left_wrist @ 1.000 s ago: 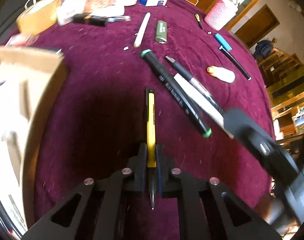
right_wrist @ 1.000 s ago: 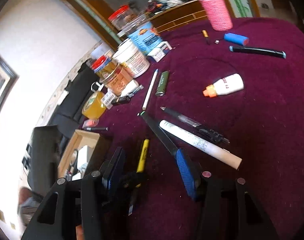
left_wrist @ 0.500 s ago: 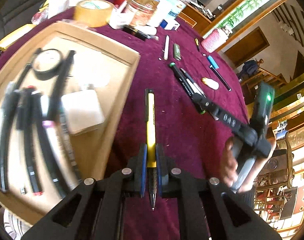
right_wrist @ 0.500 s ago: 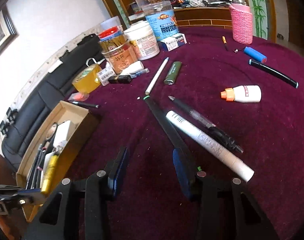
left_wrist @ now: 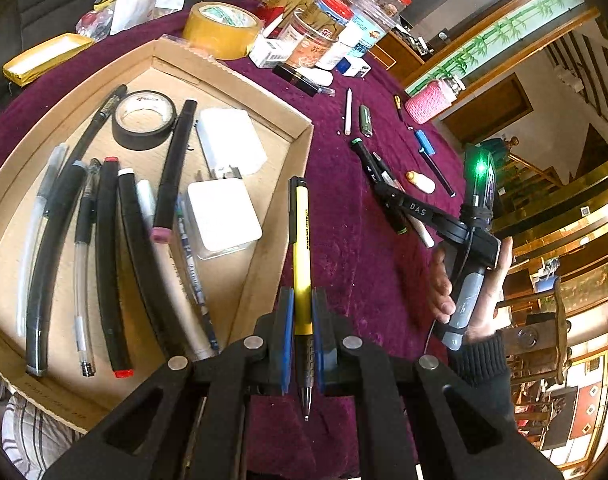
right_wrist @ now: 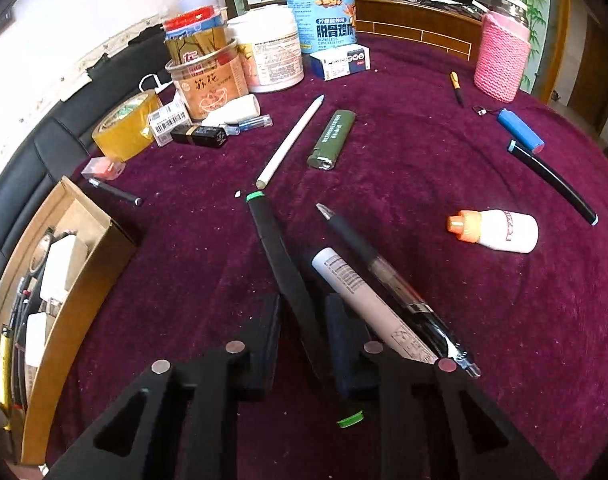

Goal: Organize rigid objects
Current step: 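Carry the yellow pencil and green-capped marker into the tray and lower them beside the pens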

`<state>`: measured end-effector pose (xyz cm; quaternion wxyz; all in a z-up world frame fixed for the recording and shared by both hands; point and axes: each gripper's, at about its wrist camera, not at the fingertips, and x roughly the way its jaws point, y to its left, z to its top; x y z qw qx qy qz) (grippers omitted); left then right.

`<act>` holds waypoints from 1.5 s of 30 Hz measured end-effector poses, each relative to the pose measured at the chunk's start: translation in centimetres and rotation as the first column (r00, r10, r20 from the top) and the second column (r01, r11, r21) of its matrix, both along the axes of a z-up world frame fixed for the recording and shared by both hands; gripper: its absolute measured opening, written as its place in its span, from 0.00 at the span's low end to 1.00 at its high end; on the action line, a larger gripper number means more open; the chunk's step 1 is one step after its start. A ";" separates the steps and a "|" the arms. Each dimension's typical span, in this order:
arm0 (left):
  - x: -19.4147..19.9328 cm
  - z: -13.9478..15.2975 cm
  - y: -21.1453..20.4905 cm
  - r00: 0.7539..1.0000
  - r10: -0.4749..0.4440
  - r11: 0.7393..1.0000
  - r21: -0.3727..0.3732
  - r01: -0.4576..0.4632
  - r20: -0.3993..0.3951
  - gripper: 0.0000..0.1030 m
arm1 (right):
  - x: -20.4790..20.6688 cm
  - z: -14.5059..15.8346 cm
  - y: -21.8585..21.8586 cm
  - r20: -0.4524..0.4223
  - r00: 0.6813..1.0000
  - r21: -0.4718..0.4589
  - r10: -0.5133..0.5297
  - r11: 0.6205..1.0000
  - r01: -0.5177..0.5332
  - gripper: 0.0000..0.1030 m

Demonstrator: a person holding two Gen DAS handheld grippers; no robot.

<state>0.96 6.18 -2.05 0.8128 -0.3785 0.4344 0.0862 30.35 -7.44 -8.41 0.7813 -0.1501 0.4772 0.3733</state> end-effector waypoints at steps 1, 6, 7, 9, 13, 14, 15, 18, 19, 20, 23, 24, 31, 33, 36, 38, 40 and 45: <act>0.0 0.0 0.0 1.000 0.000 1.000 -0.002 0.000 0.000 0.08 | -0.2 -0.1 0.2 0.001 1.000 0.000 0.004 1.000 -0.004 0.22; -0.7 0.2 0.1 1.000 0.005 1.000 -0.001 -0.005 0.003 0.08 | -1.5 -0.3 0.6 0.015 1.000 -0.023 0.007 1.000 -0.007 0.17; -0.9 0.2 0.2 1.000 0.009 1.000 -0.006 -0.009 0.005 0.08 | -2.0 -0.2 0.4 0.017 1.000 -0.025 -0.006 1.000 0.006 0.15; -1.2 0.3 0.4 1.000 0.016 1.000 -0.002 -0.016 0.007 0.08 | -3.2 -0.1 -0.1 -0.013 1.000 -0.016 -0.013 1.000 0.013 0.15; -1.9 0.4 1.1 0.999 0.033 0.999 0.008 -0.033 0.008 0.08 | -6.4 -0.1 -1.0 0.013 0.999 -0.041 -0.032 0.999 0.032 0.15; -2.1 0.2 1.5 0.999 0.046 0.999 0.006 -0.046 0.002 0.08 | -7.1 -0.1 -1.3 0.018 0.999 -0.037 -0.036 0.999 0.036 0.15; -2.2 0.2 1.8 0.999 0.054 0.999 0.004 -0.054 0.001 0.08 | -7.4 0.0 -1.5 0.016 0.999 -0.032 -0.039 0.999 0.040 0.15; -2.9 0.2 2.7 0.997 0.079 0.997 0.011 -0.079 -0.006 0.08 | -8.4 0.2 -2.3 -0.042 0.997 0.015 -0.058 0.998 0.059 0.15; -3.2 0.3 3.0 0.996 0.085 0.996 0.015 -0.084 -0.003 0.08 | -8.9 0.5 -2.4 -0.070 0.996 0.042 -0.057 0.997 0.060 0.15; -3.6 0.4 3.3 0.996 0.095 0.995 0.023 -0.095 -0.002 0.08 | -9.4 0.8 -2.5 -0.086 0.995 0.058 -0.055 0.997 0.060 0.15; -4.6 0.4 4.2 0.992 0.126 0.992 0.026 -0.125 -0.006 0.08 | -11.7 2.2 -2.1 -0.135 0.991 0.129 -0.024 0.991 0.042 0.15; -4.9 0.3 4.6 0.991 0.136 0.990 0.025 -0.135 -0.009 0.08 | -12.6 2.7 -1.8 -0.147 0.989 0.153 -0.009 0.988 0.032 0.15; -6.5 -0.1 7.2 0.981 0.193 0.981 0.027 -0.192 -0.030 0.08 | -18.9 6.3 1.4 -0.159 0.979 0.264 0.125 0.961 -0.080 0.15; -6.9 -0.2 7.7 0.979 0.201 0.980 0.022 -0.200 -0.030 0.08 | -20.2 6.5 2.5 -0.159 0.976 0.268 0.151 0.958 -0.104 0.15; -7.1 -0.5 7.9 0.980 0.196 0.980 0.025 -0.196 -0.036 0.08 | -21.6 6.2 4.1 -0.170 0.969 0.257 0.180 0.957 -0.133 0.15; -7.2 -0.8 8.1 0.980 0.197 0.980 0.026 -0.196 -0.040 0.08 | -22.5 5.6 5.3 -0.180 0.963 0.243 0.199 0.958 -0.152 0.15; -7.4 -1.3 8.4 0.979 0.199 0.980 0.017 -0.198 -0.045 0.08 | -23.5 5.1 6.3 -0.188 0.959 0.229 0.213 0.959 -0.168 0.15; -7.7 -1.8 8.9 0.980 0.191 0.982 0.022 -0.190 -0.058 0.08 | -24.8 3.9 8.5 -0.201 0.952 0.188 0.232 0.963 -0.195 0.15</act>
